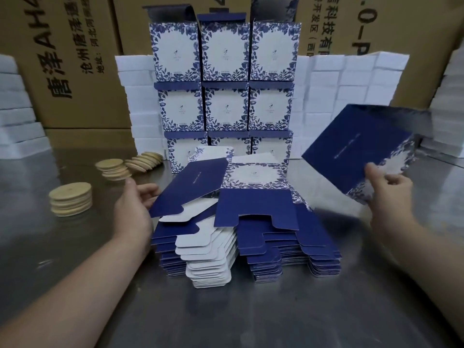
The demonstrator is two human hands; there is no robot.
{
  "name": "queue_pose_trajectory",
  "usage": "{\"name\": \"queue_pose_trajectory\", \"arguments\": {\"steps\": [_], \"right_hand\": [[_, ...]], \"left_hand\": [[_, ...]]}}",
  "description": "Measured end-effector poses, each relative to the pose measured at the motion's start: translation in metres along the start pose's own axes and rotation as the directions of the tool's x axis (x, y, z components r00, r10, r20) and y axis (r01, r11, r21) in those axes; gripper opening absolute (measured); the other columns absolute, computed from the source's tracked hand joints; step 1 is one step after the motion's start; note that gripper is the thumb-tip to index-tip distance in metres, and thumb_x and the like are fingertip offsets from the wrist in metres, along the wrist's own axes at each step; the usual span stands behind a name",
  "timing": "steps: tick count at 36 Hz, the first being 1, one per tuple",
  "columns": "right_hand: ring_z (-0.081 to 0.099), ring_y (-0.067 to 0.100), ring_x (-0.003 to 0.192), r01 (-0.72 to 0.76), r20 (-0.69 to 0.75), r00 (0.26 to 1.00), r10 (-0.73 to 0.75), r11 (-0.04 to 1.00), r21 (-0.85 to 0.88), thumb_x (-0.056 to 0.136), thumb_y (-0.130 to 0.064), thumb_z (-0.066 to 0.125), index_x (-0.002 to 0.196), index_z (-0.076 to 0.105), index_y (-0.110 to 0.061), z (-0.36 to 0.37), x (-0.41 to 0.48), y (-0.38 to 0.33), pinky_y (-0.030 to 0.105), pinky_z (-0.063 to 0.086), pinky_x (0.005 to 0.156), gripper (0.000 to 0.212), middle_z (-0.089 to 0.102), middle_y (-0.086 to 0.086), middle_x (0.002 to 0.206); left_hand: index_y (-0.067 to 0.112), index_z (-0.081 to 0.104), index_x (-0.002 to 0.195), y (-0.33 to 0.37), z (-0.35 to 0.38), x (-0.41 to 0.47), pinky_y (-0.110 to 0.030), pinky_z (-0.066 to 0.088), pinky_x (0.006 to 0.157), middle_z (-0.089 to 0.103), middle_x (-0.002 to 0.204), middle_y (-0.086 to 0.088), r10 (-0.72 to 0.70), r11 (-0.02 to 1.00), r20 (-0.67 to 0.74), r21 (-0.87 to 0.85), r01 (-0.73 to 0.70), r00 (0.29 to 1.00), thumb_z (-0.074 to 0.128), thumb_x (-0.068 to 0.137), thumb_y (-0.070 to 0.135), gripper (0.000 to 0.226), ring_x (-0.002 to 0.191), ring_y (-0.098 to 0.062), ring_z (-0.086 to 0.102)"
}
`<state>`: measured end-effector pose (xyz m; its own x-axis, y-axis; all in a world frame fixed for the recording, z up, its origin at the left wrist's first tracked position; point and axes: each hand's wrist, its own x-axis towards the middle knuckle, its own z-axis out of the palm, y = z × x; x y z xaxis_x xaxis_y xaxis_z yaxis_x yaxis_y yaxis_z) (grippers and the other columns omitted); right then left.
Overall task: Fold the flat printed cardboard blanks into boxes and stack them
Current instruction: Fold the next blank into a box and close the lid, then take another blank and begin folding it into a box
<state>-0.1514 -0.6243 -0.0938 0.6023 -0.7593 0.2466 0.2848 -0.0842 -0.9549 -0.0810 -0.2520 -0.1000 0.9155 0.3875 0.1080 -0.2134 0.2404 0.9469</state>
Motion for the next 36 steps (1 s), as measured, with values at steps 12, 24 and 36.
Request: {"name": "queue_pose_trajectory", "arguments": {"steps": [12,24,36], "right_hand": [[0.043,0.023,0.115,0.133,-0.033,0.987,-0.158,0.912,-0.388,0.068,-0.048,0.078,0.119,0.040,-0.011,0.012,0.007,0.027,0.034,0.036,0.097,0.074,0.036,0.011,0.131],[0.048,0.031,0.115,0.120,-0.080,0.979,-0.188,0.845,-0.521,0.047,-0.062,0.080,0.120,0.044,-0.008,0.032,0.038,0.039,0.045,0.042,0.100,0.098,0.040,0.013,0.129],[0.017,0.028,0.143,0.092,-0.039,0.988,-0.148,0.777,-0.622,0.056,-0.066,0.075,0.150,-0.001,-0.021,0.060,0.081,0.057,0.048,0.021,0.113,0.129,0.006,0.007,0.157]], "left_hand": [[0.008,0.056,0.076,0.013,-0.006,-0.003,-0.004,0.021,0.031,0.039,0.032,0.006,-0.190,0.942,0.041,-0.276,0.194,0.981,0.014,0.096,0.057,0.067,0.024,-0.006,0.034],[0.014,0.057,0.077,0.007,-0.002,-0.004,-0.009,0.027,0.032,0.050,0.042,0.007,-0.162,0.980,-0.026,-0.118,0.158,0.986,0.016,0.098,0.054,0.061,0.037,-0.007,0.045],[0.012,0.055,0.077,0.002,0.001,0.003,-0.025,0.034,0.048,0.050,0.060,-0.003,-0.159,0.980,0.019,-0.115,0.161,0.987,0.017,0.098,0.053,0.061,0.052,-0.016,0.043]]}}
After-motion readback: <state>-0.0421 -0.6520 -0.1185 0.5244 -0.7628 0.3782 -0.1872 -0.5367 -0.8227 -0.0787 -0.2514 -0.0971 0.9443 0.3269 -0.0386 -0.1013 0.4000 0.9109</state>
